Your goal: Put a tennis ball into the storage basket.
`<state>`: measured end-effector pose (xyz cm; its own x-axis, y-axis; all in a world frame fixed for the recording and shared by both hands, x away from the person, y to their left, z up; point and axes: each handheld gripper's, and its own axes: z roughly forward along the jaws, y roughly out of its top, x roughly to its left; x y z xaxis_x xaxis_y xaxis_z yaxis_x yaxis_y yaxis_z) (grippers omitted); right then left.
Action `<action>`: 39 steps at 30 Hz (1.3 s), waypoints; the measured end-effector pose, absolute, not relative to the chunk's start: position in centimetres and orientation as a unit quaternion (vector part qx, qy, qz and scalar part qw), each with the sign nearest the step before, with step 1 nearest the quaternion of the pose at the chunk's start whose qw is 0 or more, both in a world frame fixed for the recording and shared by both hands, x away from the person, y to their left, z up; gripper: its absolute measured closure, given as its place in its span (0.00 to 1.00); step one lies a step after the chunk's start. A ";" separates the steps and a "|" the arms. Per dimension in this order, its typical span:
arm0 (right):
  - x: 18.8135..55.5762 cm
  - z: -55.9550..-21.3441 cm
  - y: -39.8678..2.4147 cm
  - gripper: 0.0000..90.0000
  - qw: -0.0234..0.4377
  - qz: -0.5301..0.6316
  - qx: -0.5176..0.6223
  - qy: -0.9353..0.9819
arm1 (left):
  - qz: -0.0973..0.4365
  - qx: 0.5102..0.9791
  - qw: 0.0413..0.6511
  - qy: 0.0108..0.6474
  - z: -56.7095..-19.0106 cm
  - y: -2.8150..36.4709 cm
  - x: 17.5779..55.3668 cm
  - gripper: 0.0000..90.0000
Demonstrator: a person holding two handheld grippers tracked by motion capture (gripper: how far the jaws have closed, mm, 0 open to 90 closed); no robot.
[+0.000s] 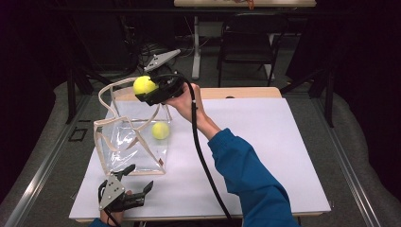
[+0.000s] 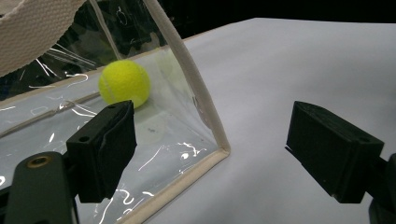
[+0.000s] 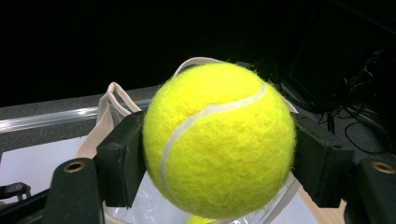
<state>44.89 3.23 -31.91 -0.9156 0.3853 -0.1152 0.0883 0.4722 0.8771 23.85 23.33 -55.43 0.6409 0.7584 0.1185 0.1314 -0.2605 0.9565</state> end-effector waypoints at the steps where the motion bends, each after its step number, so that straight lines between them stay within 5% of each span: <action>1: 44.9 -31.9 3.3 0.29 0.150 0.493 0.140 0.846 | 0.296 0.736 0.528 0.303 -55.4 23.3 23.8 0.17; 39: 45.9 -34.0 6.3 0.29 0.134 0.431 0.148 0.880 | 0.296 0.735 0.530 0.302 -55.4 23.4 23.8 0.17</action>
<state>45.94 6.30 -34.01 -0.9204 0.3758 -0.1081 0.1451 0.5848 0.7981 23.79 23.37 -55.41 0.6419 0.7581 0.1150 0.1299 -0.2553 0.9581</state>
